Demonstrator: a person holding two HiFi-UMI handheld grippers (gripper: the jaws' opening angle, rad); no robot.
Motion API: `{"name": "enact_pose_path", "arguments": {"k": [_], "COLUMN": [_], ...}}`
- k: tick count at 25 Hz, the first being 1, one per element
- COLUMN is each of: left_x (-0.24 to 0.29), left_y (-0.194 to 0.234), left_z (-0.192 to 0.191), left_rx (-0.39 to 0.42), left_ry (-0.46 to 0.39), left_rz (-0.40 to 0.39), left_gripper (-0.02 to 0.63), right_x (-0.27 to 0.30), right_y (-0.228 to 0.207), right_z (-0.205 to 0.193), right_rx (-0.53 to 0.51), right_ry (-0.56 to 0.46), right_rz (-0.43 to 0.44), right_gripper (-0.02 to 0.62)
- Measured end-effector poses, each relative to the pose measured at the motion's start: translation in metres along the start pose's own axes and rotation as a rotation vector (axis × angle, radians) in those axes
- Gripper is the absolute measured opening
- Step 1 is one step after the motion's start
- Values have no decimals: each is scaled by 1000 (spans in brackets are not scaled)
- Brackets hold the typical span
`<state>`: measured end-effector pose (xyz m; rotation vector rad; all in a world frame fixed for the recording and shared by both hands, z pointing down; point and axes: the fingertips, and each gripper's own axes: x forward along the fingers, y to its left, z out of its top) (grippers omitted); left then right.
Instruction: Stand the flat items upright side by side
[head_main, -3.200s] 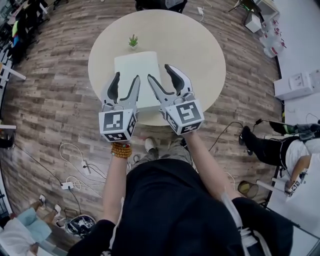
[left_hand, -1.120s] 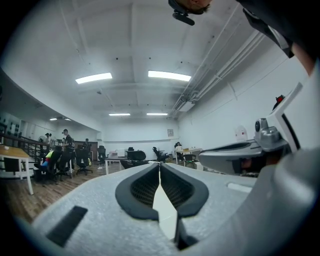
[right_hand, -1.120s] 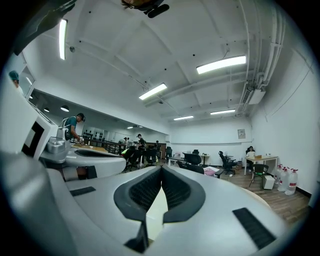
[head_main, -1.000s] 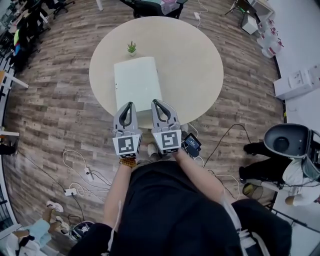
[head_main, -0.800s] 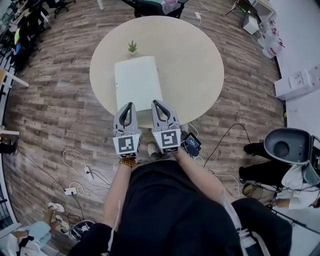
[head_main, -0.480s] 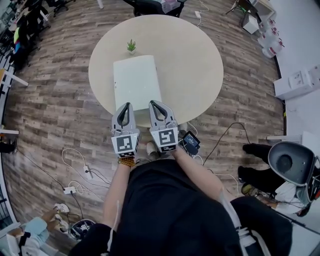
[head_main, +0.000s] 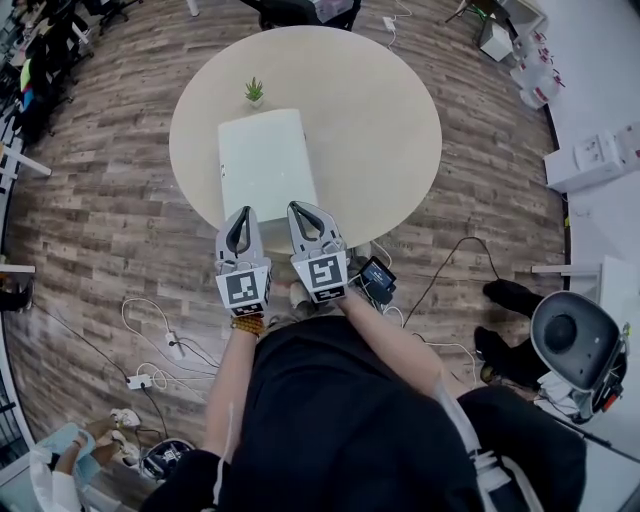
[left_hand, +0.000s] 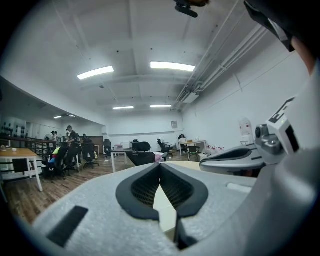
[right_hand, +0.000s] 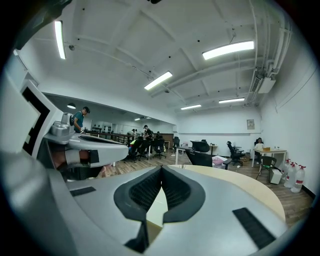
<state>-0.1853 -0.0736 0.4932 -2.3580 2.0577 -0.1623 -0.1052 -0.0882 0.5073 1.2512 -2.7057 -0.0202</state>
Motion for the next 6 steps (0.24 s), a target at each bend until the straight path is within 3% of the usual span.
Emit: {"name": "enact_pose_path", "arguments": {"k": [6], "left_x": [7], "left_y": [2], "left_z": [-3], "left_rx": [0], "left_ry": [14], "left_rz": [3], "left_gripper": [2], "right_x": [7], "right_y": [-1], "right_z": [-2], "right_rx": [2], "right_ry": [11], "right_rz": [15], "right_gripper": [-3]}}
